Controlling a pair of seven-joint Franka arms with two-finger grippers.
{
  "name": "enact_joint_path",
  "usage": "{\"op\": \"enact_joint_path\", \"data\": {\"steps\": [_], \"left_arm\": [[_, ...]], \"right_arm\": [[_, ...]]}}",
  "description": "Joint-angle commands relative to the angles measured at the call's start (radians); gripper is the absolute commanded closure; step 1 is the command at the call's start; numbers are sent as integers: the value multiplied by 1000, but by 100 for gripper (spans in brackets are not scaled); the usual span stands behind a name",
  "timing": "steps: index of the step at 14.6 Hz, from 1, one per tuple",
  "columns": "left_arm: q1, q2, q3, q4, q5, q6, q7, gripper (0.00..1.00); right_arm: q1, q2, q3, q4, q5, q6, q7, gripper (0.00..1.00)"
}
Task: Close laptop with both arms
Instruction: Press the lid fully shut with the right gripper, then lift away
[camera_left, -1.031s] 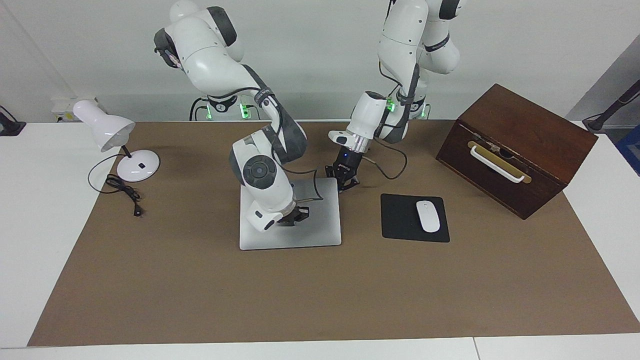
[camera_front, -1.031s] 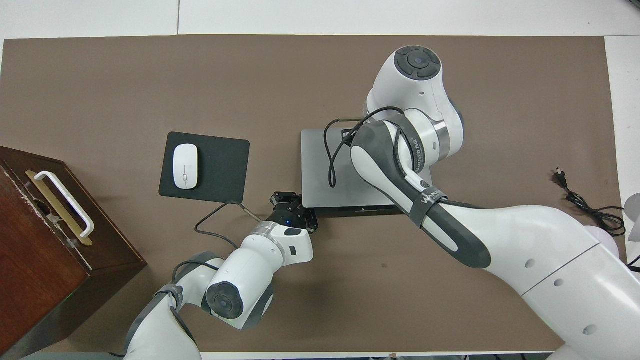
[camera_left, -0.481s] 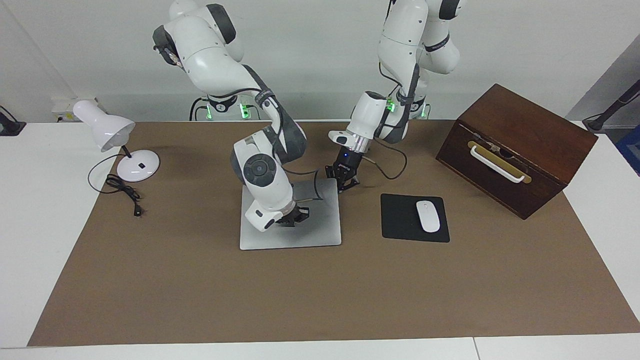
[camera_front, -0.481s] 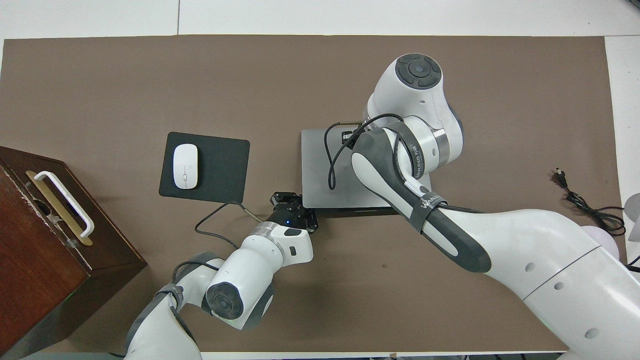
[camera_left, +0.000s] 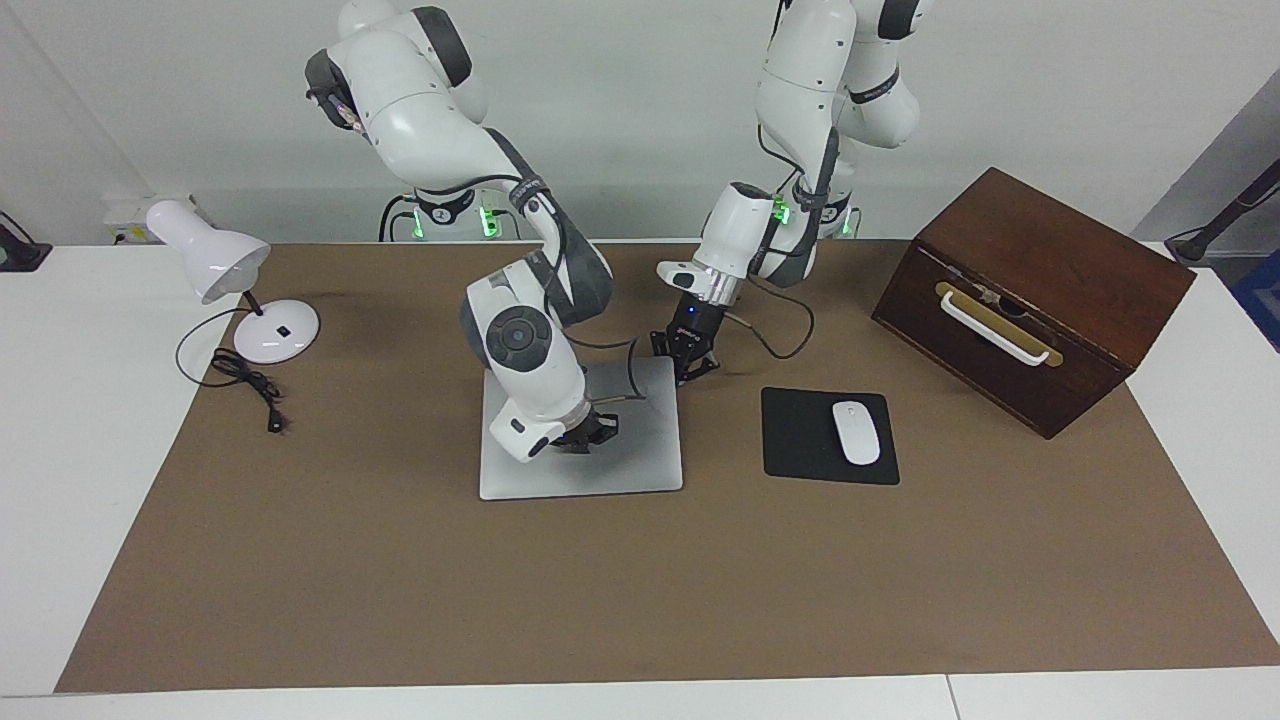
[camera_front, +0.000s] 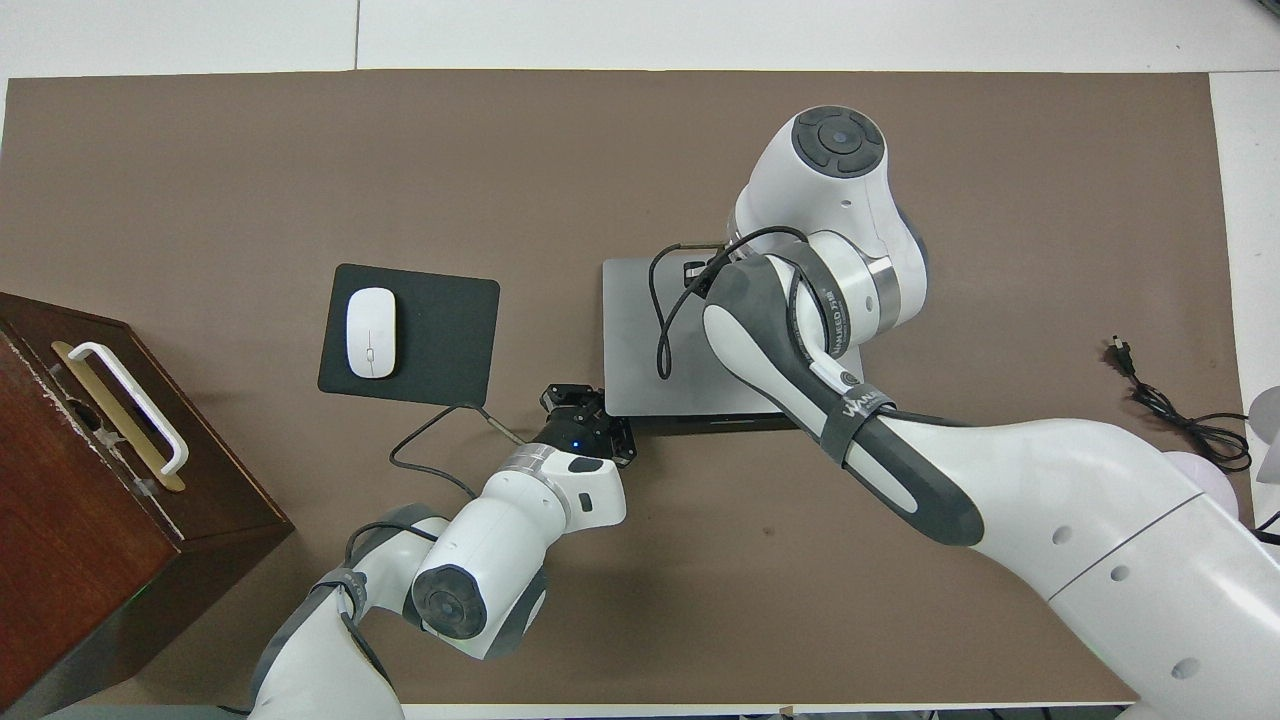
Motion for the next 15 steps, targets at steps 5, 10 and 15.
{"op": "enact_joint_path", "data": {"steps": [5, 10, 15], "left_arm": [[20, 60, 3, -45, -17, -13, 43, 100], [22, 58, 2, -53, -17, -13, 40, 100], [22, 44, 0, -53, -20, -15, -36, 100]], "right_arm": [[-16, -87, 13, 21, -11, -109, 20, 100], [-19, -180, 9, 9, -14, -183, 19, 100], [-38, -272, 11, -22, -32, -238, 7, 100]]}}
